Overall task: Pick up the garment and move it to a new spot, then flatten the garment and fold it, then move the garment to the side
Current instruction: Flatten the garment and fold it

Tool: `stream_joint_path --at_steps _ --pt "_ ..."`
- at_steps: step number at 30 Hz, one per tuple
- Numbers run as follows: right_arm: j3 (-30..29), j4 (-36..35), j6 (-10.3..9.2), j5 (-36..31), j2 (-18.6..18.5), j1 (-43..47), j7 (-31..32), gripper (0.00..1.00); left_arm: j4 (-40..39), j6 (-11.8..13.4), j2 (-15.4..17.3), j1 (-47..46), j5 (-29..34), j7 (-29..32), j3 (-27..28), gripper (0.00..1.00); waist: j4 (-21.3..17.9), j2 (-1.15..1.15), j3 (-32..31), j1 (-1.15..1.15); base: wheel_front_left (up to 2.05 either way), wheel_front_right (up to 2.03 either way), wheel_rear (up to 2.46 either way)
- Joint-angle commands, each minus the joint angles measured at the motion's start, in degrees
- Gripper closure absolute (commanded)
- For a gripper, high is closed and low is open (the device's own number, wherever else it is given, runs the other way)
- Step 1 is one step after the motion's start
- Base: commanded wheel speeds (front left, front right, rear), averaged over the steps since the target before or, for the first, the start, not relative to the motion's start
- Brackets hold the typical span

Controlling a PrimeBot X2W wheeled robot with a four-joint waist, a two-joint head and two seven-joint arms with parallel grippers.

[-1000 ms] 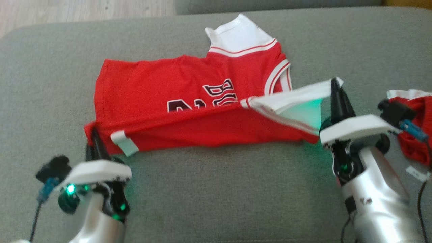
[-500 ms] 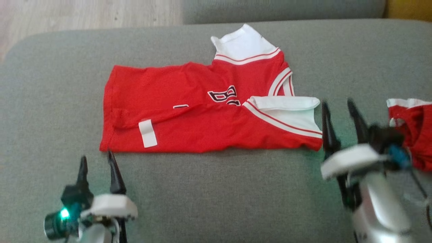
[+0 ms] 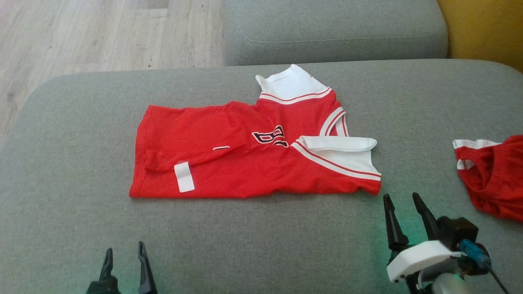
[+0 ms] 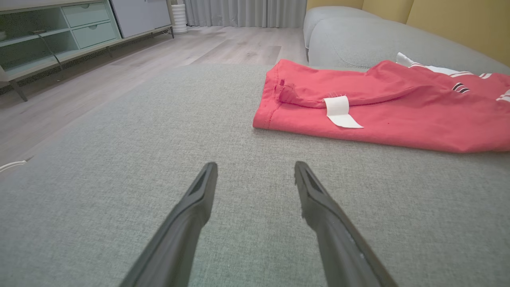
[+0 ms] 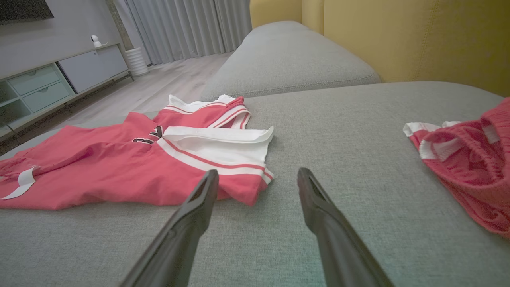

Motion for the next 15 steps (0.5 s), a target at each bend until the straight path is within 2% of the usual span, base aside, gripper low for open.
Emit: stream_joint_path --at_steps 1,9,13,15 --pt "1.5 -1.9 0.11 0.4 0.0 -1.4 -0.6 0.0 -2.1 0.4 0.8 -1.7 0.5 -0.4 1.2 0.0 -0.1 0.0 -0.1 0.02 0.0 0.0 0.0" --pt "1.7 0.0 0.11 2.0 0.0 -3.5 -0.6 0.0 -2.5 0.0 0.8 -2.3 0.5 -0.4 0.3 0.0 -0.1 0.0 0.7 0.02 0.0 0.0 0.0" --pt "0.7 3.2 0.11 6.6 0.0 -8.0 -0.6 0.0 -2.2 -0.6 0.8 -3.5 0.4 -0.4 -0.9 0.0 0.4 0.0 2.5 0.02 0.0 0.0 0.0" --pt "0.9 7.2 0.11 8.3 0.0 -11.4 -0.6 0.0 -2.0 -0.8 0.8 -4.7 0.3 -0.4 -1.9 0.0 1.2 0.0 3.9 0.02 0.0 0.0 0.0"
